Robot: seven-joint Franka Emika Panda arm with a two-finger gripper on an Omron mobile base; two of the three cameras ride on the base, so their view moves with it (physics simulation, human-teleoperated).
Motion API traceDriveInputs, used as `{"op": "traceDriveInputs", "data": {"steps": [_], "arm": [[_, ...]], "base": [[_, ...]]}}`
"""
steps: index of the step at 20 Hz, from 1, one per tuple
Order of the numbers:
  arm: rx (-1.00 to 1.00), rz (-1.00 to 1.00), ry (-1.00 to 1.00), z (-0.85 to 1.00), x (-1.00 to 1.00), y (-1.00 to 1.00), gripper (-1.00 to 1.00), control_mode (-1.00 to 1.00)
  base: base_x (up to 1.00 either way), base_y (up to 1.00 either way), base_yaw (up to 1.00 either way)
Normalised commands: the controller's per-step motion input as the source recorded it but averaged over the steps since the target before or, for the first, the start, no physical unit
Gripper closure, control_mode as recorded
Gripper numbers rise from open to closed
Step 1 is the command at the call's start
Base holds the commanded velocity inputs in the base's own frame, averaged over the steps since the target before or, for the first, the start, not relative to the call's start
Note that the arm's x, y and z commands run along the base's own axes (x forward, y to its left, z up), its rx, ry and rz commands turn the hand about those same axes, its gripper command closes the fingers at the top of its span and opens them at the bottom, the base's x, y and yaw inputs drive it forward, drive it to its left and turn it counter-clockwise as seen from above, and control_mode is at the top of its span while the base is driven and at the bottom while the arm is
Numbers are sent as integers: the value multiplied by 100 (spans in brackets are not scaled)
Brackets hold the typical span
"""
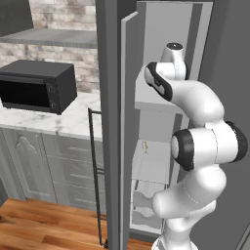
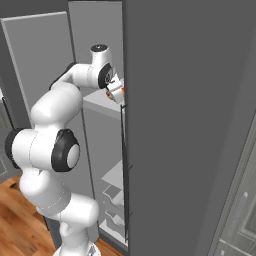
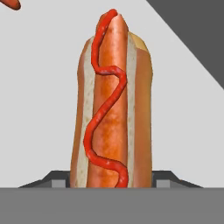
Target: Store the hot dog in the freezer for long-term storage. Close the freezer door after placing the cooked food.
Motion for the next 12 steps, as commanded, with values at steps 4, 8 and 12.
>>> {"op": "traceDriveInputs", "data": {"steps": [4,8,12], "arm": [[-1,0,8,-9,33,0,100,-100],[-1,0,4,-27,13,-4,100,-100],[-1,0,0,-16,0,-1,100,-100]], "base": [[0,0,0],[0,0,0],[0,0,0]]}}
